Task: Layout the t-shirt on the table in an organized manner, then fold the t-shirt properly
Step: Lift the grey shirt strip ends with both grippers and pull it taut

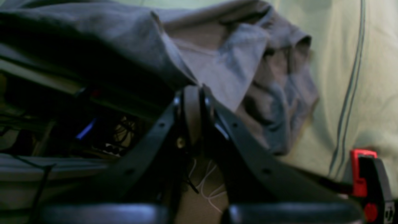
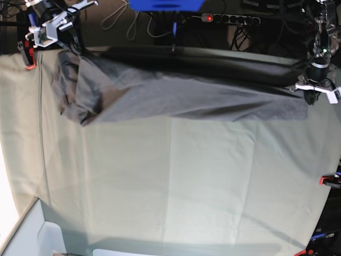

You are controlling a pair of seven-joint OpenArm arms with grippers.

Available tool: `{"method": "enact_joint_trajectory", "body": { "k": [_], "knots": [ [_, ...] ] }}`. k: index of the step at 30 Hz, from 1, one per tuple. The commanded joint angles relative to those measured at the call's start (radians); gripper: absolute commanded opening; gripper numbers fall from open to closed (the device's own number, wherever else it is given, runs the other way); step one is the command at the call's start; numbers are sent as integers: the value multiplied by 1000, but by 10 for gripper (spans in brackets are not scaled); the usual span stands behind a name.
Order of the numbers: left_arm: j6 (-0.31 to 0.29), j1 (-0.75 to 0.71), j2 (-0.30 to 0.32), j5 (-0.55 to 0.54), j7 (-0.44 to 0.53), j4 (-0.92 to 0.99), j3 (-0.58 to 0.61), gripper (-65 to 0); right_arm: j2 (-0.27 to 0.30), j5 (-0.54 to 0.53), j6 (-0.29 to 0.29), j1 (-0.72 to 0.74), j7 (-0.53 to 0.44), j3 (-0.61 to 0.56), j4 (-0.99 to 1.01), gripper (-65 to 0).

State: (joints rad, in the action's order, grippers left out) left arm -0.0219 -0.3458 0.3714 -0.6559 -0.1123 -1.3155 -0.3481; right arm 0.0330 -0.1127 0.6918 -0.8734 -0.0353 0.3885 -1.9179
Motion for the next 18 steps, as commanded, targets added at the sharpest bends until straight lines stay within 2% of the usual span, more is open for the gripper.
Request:
{"method": "enact_joint_trajectory", "body": {
  "k": [1, 18],
  "knots": [
    [1, 6, 19, 3, 30, -12, -12, -650, 3, -20, 6, -16, -30, 3, -15, -650],
    [1, 26, -16, 6, 30, 4, -4, -650, -11, -20, 6, -82, -28, 2, -19, -650]
  ]
}}
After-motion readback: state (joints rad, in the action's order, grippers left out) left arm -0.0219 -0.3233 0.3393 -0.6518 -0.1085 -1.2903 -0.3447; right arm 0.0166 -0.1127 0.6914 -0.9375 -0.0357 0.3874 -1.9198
